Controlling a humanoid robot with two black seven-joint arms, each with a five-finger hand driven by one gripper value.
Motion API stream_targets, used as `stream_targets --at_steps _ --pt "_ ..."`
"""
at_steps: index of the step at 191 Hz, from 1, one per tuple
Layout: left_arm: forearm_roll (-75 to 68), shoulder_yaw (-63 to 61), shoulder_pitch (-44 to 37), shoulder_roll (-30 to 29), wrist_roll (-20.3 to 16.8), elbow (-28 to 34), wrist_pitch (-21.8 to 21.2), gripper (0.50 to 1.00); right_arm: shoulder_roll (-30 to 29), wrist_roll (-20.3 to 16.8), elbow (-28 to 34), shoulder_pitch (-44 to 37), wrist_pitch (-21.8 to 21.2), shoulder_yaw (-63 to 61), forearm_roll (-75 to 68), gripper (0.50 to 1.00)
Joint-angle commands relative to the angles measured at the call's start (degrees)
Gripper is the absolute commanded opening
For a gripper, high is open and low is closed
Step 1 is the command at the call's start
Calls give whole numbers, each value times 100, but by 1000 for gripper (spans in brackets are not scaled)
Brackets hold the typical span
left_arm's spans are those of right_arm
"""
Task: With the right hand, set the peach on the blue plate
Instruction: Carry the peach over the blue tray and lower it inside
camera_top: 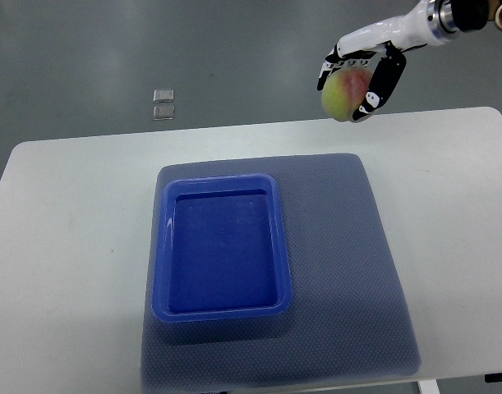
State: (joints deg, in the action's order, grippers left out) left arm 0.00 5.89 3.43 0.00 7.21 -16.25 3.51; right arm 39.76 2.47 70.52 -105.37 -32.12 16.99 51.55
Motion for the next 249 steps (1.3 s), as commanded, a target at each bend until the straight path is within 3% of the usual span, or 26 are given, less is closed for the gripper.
stream_targets --at_steps 1,45,60,72,73,90,103,104,106,135,148,149,157,193,249 --pt "0 0 0 0 0 -19 1 1000 261 -1 304 -282 -83 59 -5 500" --pt "0 -9 0 0 0 -27 1 1000 182 -1 348 -388 -4 50 -58 500" --pt "0 0 9 0 0 -36 1 1000 -415 -45 313 -370 443 68 -470 500" --pt "0 0 9 0 0 -36 1 1000 -469 -45 305 -370 470 77 -506 500" --pt "0 0 9 0 0 -36 1 1000 -817 -54 261 -335 601 164 -636 500" --pt "0 0 9 0 0 -27 1 1000 -1496 -54 -3 -265 734 253 -725 500" --pt "0 0 0 0 0 -27 1 1000 -1567 -54 -56 -247 751 253 -734 500" --pt "0 0 9 0 0 -1 1 1000 -1968 -54 -326 -82 873 261 -760 500" --pt "0 0 9 0 0 -1 1 1000 -2059 -54 -398 -37 909 261 -769 500" --pt "0 0 0 0 0 17 1 1000 -3254 -54 -1101 456 1252 244 -770 500" --pt "0 -9 0 0 0 17 1 1000 -3334 -54 -1154 500 1270 244 -770 500" --pt "0 -9 9 0 0 8 1 1000 -3708 -54 -1433 718 1340 226 -770 500" --pt "0 -9 0 0 0 8 1 1000 -3966 -54 -1664 904 1375 217 -761 500" --pt "0 -9 0 0 0 8 1 1000 -3976 -63 -2209 1660 1516 200 -682 515" --pt "0 -9 0 0 0 8 1 1000 -3976 -28 -2323 2311 1666 156 -682 535"
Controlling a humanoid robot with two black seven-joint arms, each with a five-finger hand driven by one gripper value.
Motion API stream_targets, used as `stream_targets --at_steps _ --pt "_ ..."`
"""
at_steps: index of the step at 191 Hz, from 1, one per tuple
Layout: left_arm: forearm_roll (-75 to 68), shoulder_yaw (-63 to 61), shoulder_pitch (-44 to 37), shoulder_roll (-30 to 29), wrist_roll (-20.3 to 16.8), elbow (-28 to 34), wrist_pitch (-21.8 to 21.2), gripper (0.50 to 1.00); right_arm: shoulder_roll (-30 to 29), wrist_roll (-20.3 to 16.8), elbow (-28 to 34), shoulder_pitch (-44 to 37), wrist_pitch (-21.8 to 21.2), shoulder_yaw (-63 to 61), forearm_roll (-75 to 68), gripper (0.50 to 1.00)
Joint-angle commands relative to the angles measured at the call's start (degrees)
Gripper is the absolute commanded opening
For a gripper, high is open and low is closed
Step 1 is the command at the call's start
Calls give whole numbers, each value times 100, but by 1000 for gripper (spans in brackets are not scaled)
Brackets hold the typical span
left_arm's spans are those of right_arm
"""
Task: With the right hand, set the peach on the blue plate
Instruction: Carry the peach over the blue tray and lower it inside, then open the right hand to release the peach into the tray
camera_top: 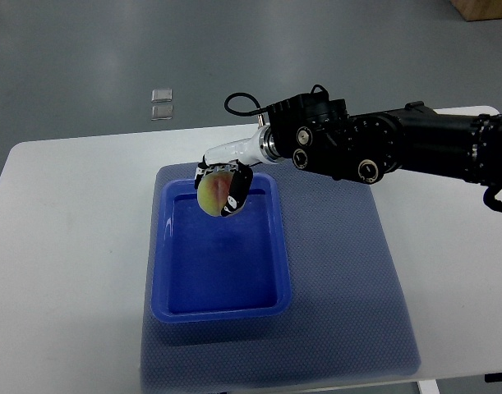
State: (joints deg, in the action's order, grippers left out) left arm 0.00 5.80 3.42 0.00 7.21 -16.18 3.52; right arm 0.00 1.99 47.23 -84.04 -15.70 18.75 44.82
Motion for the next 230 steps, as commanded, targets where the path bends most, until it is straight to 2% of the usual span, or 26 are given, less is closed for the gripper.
stream_targets --at_steps 1,23,63,64,77,82,92,93,96,97,101,109,119,120,124,136,137,141,174,207,230 --pt "0 0 0 0 0 0 0 1000 0 21 5 177 23 -20 -8 535" --pt "0 0 0 0 0 0 0 1000 0 21 31 283 23 -12 -8 535" --pt "0 -8 0 0 0 0 0 1000 0 30 111 520 23 -12 -17 570" --pt "0 -8 9 0 0 0 0 1000 0 30 128 546 23 -12 -8 590" --pt "0 -8 0 0 0 0 0 1000 0 30 137 573 23 -20 -8 615" --pt "0 -8 9 0 0 0 0 1000 0 39 146 573 23 -20 -8 647" --pt "0 -8 9 0 0 0 0 1000 0 39 146 573 23 -20 -8 648" --pt "0 -8 1 0 0 0 0 1000 0 39 137 581 23 -20 -17 706" --pt "0 -8 0 0 0 0 0 1000 0 39 137 581 23 -20 -17 725" --pt "0 -8 0 0 0 0 0 1000 0 39 137 581 23 -20 -17 748" --pt "0 -8 0 0 0 0 0 1000 0 39 137 581 23 -20 -17 784" --pt "0 -8 0 0 0 0 0 1000 0 39 137 581 23 -20 -26 833" --pt "0 -8 0 0 0 0 0 1000 0 39 137 581 23 -20 -26 834" --pt "0 -8 9 0 0 0 0 1000 0 39 137 573 14 -20 -26 884" --pt "0 -8 0 0 0 0 0 1000 0 39 137 573 -3 -20 -17 901" --pt "0 -8 0 0 0 0 0 1000 0 39 137 573 -21 -20 -17 901" --pt "0 -8 0 0 0 9 0 1000 0 39 137 573 -65 -20 -8 919" --pt "0 -8 0 0 0 9 0 1000 0 39 137 573 -65 -20 -8 928" --pt "0 0 0 0 0 9 0 1000 0 39 111 546 -65 -82 1 930" --pt "0 0 0 0 0 9 0 1000 0 30 111 485 -118 -556 -52 930" --pt "0 0 0 0 0 9 0 1000 0 39 102 414 -56 -1347 -96 930"
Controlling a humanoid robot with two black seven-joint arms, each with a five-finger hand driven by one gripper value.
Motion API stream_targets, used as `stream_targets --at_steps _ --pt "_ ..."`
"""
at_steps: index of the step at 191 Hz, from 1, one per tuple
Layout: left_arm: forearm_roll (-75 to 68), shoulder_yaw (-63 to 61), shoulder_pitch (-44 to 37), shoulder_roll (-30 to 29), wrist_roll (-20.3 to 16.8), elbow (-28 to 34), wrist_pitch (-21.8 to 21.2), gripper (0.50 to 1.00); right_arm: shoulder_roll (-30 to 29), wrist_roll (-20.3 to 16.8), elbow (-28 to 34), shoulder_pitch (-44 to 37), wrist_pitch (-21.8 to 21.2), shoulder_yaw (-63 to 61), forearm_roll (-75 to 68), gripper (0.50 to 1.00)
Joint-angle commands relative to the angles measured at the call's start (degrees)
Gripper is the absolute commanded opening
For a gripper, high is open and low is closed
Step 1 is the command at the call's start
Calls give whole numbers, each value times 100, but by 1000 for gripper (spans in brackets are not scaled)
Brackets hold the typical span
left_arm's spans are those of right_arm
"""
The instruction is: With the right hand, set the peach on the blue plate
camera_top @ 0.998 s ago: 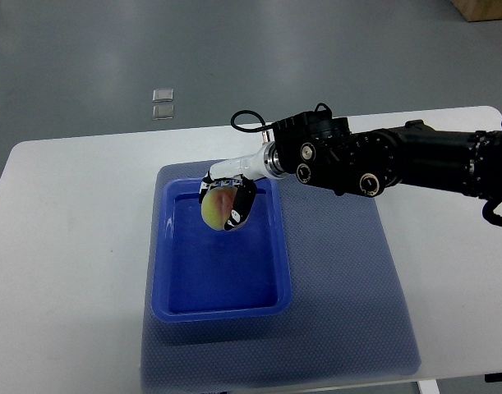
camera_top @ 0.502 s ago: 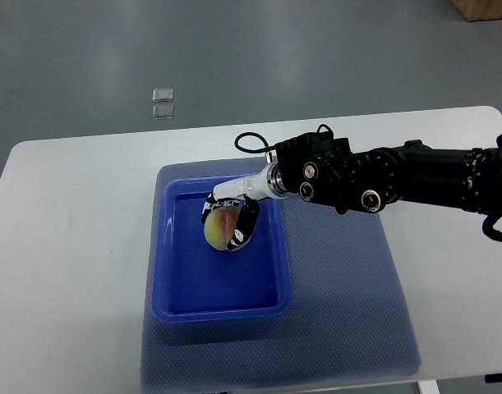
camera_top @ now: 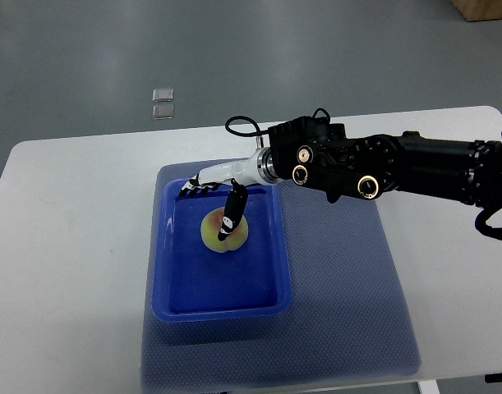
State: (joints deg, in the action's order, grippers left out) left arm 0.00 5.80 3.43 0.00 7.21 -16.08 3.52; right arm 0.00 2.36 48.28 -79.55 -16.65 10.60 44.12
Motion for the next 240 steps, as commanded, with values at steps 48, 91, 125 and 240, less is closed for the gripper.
stream_targets --at_steps 48,91,125,240 --pt "0 0 -1 0 0 -9 0 1000 870 80 -2 1065 470 -3574 -352 930" --pt "0 -27 -1 0 0 8 -9 1000 853 326 -424 2462 1225 -5779 -1625 930" --pt "0 -44 -1 0 0 0 -9 1000 835 792 -521 3420 1217 -7168 -2927 932" --pt "0 -53 -1 0 9 0 -9 1000 633 1451 -943 4062 241 -7494 -3894 932"
